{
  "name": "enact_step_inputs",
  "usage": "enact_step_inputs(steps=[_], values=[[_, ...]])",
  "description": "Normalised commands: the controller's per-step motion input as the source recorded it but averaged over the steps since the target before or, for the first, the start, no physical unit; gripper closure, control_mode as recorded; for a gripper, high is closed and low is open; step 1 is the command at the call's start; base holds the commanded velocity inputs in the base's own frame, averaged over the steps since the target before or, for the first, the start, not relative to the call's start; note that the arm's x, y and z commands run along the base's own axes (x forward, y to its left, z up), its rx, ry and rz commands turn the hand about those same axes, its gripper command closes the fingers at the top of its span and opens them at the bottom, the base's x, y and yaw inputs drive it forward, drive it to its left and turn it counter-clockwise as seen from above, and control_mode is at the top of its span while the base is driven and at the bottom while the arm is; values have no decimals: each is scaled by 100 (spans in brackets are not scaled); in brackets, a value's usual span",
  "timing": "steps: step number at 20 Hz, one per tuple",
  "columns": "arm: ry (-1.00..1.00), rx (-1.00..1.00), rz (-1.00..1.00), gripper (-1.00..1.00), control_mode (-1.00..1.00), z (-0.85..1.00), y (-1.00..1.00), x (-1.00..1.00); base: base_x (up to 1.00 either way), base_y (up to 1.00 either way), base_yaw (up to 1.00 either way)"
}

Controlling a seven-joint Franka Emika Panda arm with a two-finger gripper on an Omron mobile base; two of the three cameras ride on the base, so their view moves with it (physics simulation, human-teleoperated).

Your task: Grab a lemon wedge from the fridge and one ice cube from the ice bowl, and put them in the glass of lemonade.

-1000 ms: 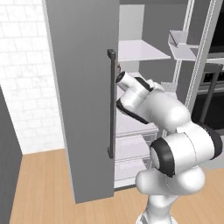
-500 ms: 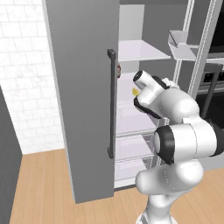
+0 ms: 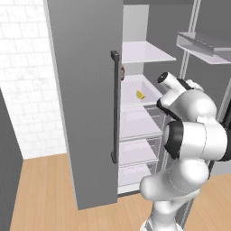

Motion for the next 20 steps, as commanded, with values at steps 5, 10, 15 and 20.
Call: enact_step_inputs(steps=[5,10,15,20], values=[[0,0,1,-100,-100,12,-41,-11,0,0,0],[-7,-7,0,-100,-100,15,90,-1,0,0,0],[-2,-6,0,-100,-100,30,94,-20,0,0,0],[-5,36,13,-100,-100,-25,72,0,0,0,0]])
